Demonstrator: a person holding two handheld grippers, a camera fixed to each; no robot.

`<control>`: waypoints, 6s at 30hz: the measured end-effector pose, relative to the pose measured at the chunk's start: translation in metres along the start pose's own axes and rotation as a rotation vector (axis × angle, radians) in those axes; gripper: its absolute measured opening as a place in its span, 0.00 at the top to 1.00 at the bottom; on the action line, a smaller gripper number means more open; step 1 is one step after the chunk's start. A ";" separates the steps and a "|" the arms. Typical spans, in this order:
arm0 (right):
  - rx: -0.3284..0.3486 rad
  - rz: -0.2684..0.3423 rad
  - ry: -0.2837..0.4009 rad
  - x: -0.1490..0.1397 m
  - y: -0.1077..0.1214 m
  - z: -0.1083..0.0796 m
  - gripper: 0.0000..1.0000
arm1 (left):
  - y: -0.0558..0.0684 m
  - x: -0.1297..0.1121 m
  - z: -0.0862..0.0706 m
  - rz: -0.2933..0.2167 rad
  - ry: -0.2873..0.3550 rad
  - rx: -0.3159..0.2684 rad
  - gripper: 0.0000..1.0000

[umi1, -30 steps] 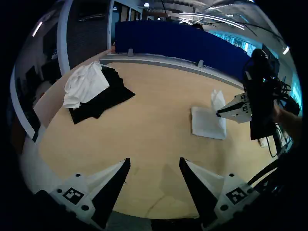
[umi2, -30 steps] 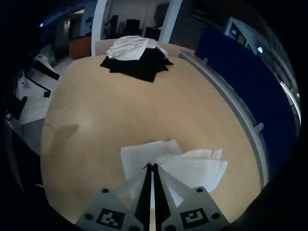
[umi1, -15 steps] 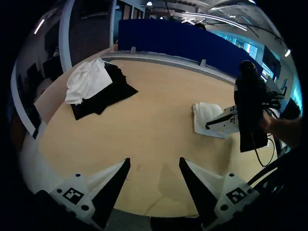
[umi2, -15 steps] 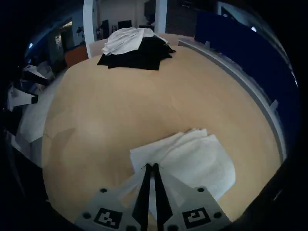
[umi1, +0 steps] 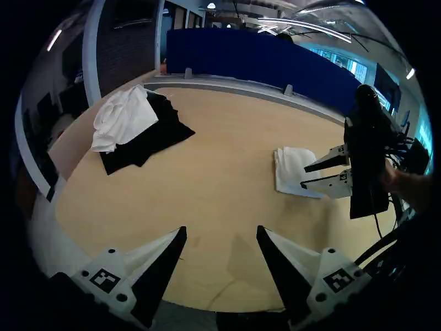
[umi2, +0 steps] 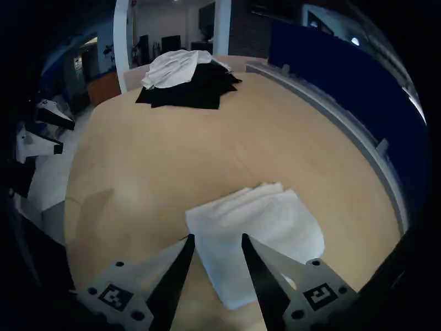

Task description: Fold towel

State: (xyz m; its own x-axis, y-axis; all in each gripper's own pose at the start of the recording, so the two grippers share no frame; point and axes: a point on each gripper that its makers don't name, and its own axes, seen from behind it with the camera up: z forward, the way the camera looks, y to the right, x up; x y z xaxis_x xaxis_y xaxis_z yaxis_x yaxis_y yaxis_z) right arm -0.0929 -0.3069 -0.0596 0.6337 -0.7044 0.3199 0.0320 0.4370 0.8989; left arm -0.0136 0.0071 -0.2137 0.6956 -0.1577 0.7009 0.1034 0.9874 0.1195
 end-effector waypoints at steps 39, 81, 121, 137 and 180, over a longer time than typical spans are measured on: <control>-0.116 0.230 -0.084 -0.088 0.012 -0.026 0.55 | 0.012 -0.002 0.004 0.016 -0.005 -0.026 0.06; -0.223 0.123 0.065 -0.006 0.057 -0.082 0.97 | 0.014 0.014 0.006 0.028 0.025 -0.029 0.06; -0.435 0.176 0.182 0.023 0.147 -0.215 0.97 | 0.038 0.045 0.009 0.078 0.076 -0.069 0.06; -0.530 0.243 0.145 -0.042 0.201 -0.275 0.97 | 0.047 0.050 0.017 0.111 0.069 -0.070 0.06; -0.667 0.408 -0.002 -0.220 0.244 -0.367 0.97 | 0.090 0.054 0.027 0.172 0.044 -0.090 0.06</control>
State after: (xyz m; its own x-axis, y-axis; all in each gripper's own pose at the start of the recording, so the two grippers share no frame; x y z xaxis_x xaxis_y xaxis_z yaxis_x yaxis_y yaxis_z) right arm 0.0589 0.1603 -0.0202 0.6937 -0.4165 0.5876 0.2553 0.9051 0.3401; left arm 0.0140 0.0870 -0.1455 0.7389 0.0117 0.6737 0.0421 0.9971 -0.0635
